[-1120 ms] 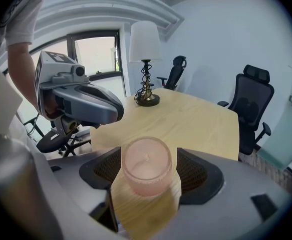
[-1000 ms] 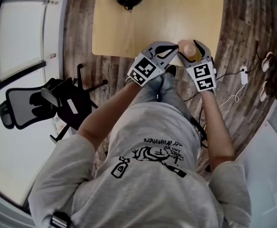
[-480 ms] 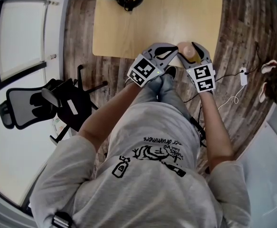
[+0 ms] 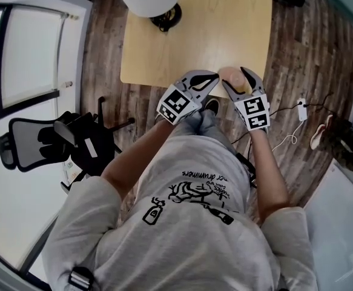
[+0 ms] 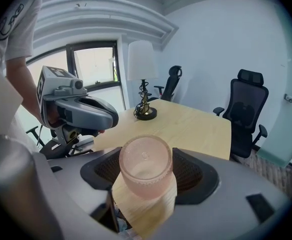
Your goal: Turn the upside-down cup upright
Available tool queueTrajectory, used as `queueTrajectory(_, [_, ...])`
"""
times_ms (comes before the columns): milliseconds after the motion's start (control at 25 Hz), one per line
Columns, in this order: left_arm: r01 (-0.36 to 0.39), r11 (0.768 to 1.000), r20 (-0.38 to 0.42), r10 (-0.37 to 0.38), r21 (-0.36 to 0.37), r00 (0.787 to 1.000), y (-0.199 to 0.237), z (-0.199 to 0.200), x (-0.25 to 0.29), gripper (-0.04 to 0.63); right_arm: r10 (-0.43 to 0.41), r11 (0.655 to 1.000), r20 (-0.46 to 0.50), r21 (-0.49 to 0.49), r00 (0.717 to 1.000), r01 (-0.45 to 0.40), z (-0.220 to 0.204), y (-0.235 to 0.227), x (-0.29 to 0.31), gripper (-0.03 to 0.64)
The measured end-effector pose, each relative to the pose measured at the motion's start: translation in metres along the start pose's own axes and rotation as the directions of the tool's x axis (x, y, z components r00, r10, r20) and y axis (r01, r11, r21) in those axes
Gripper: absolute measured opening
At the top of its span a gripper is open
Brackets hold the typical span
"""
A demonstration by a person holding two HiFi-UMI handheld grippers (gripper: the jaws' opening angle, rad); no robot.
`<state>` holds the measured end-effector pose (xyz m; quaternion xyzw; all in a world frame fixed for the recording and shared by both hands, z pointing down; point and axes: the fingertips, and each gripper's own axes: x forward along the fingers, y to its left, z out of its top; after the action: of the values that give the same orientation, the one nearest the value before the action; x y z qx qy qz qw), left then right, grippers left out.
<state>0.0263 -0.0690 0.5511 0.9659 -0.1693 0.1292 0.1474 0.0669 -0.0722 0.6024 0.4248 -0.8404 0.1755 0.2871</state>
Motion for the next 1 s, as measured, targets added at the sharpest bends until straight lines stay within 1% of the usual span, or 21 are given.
queueTrajectory(240, [-0.001, 1.000, 0.039, 0.001, 0.011, 0.999, -0.013, 0.028, -0.014, 0.008, -0.001, 1.000, 0.043, -0.026, 0.999, 0.003, 0.035, 0.006, -0.036, 0.317])
queueTrajectory(360, [0.005, 1.000, 0.045, -0.006, 0.025, 0.999, -0.020, 0.039, -0.023, 0.008, 0.002, 1.000, 0.076, -0.031, 0.997, 0.000, 0.054, 0.014, -0.054, 0.316])
queueTrajectory(440, [0.002, 1.000, 0.048, -0.003, 0.021, 0.999, -0.021, 0.044, -0.026, 0.008, 0.006, 0.999, 0.095, -0.036, 0.995, -0.002, 0.064, 0.016, -0.065, 0.318])
queueTrajectory(640, [0.010, 1.000, 0.070, -0.011, 0.018, 0.997, -0.027, 0.061, -0.030, 0.008, 0.005, 1.000, 0.130, -0.008, 0.991, -0.004, 0.080, 0.020, -0.082, 0.317])
queueTrajectory(760, [0.015, 1.000, 0.078, -0.017, 0.027, 0.997, -0.028, 0.071, -0.034, 0.008, 0.006, 0.999, 0.164, 0.042, 0.986, -0.014, 0.086, 0.019, -0.086, 0.316])
queueTrajectory(840, [0.023, 0.999, 0.088, -0.025, 0.028, 0.996, -0.027, 0.077, -0.036, 0.008, 0.013, 0.993, 0.200, 0.108, 0.980, -0.035, 0.089, 0.017, -0.087, 0.316])
queueTrajectory(920, [0.028, 0.999, 0.091, -0.030, 0.024, 0.995, -0.025, 0.080, -0.038, 0.008, 0.019, 0.977, 0.247, 0.203, 0.969, -0.071, 0.091, 0.014, -0.088, 0.316])
queueTrajectory(1000, [0.027, 0.999, 0.093, -0.029, 0.020, 0.995, -0.024, 0.082, -0.041, 0.008, 0.017, 0.946, 0.299, 0.304, 0.954, -0.112, 0.091, 0.009, -0.091, 0.316])
